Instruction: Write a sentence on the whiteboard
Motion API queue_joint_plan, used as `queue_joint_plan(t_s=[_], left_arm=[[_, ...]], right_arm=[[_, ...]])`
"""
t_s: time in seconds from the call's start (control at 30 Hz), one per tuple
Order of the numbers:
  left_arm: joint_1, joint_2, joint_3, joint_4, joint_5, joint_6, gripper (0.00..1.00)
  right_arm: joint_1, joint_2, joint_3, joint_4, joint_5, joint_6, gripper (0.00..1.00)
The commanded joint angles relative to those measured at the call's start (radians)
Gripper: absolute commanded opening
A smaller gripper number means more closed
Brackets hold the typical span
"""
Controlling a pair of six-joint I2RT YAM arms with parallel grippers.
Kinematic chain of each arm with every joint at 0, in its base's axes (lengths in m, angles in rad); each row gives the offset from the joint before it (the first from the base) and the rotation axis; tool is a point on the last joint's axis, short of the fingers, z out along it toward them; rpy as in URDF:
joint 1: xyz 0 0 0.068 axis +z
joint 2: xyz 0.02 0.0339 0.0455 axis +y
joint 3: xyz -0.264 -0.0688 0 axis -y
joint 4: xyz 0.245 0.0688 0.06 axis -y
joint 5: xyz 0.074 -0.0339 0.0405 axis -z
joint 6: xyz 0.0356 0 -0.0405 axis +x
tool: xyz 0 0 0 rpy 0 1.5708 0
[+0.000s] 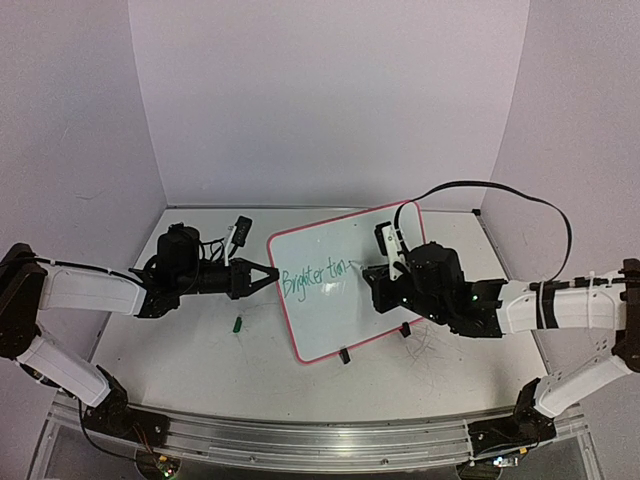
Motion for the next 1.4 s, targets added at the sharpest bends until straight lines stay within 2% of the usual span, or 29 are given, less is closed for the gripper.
queue_joint_plan(t_s=[0.0,1.37], left_arm=[[0.004,-0.031,0.020,0.015,-0.005,0.026,0.00],[0.004,-0.033,0.018,0.014,-0.008,0.026,0.00]], right_arm=[[-0.010,0.024,0.041,0.030,0.005,-0.012,0.00],[-0.010,-0.026,-0.045,-0.021,-0.037,0.052,0.00]])
